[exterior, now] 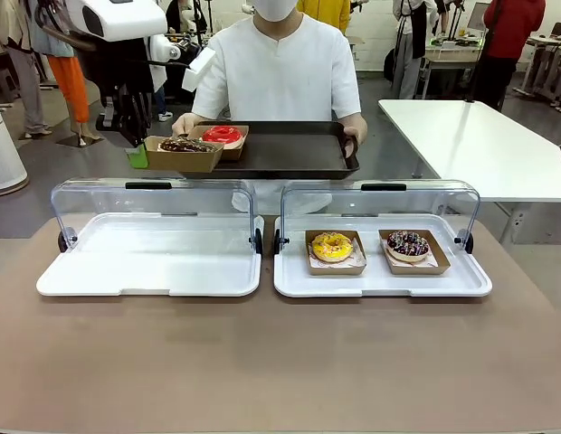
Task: Provide the desired donut to the person.
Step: Place the picked Paper togo box onto the Handle tray extended by the person.
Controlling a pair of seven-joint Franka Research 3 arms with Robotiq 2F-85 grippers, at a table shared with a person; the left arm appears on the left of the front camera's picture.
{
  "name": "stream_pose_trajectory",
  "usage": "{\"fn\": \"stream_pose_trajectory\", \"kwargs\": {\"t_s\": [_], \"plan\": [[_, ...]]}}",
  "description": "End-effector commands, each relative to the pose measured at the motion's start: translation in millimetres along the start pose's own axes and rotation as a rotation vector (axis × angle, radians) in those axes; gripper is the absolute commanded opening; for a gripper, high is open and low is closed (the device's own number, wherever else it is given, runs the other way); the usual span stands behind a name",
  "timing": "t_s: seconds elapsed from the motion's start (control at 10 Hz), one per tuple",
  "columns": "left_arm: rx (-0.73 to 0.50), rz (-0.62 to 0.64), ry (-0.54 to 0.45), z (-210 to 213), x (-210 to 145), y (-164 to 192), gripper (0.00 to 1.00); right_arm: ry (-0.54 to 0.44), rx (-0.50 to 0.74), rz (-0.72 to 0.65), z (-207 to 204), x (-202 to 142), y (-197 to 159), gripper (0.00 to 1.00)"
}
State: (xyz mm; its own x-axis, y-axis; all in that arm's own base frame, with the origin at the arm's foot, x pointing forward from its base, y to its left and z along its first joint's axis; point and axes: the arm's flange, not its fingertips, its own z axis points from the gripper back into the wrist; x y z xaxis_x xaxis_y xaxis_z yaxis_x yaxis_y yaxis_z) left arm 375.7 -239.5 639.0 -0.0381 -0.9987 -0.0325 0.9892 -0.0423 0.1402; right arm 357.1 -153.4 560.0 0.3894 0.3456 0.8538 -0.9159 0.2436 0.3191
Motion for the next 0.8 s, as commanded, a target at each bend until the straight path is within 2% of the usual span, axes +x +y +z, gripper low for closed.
{"fn": "stream_pose_trajectory", "kwargs": {"t_s": [0.0, 0.7], "plan": [[0.003, 0.016, 0.002, 3.8, 0.4, -3.1, 0.00, -0.016, 0.005, 0.010, -0.3, 0.3, -0.4, 1.00], [0.000, 0.000, 0.000, 0.1, 0.0, 0.0, 0.01, -0.016, 0.005, 0.010, -0.3, 0.3, -0.4, 1.00]]}}
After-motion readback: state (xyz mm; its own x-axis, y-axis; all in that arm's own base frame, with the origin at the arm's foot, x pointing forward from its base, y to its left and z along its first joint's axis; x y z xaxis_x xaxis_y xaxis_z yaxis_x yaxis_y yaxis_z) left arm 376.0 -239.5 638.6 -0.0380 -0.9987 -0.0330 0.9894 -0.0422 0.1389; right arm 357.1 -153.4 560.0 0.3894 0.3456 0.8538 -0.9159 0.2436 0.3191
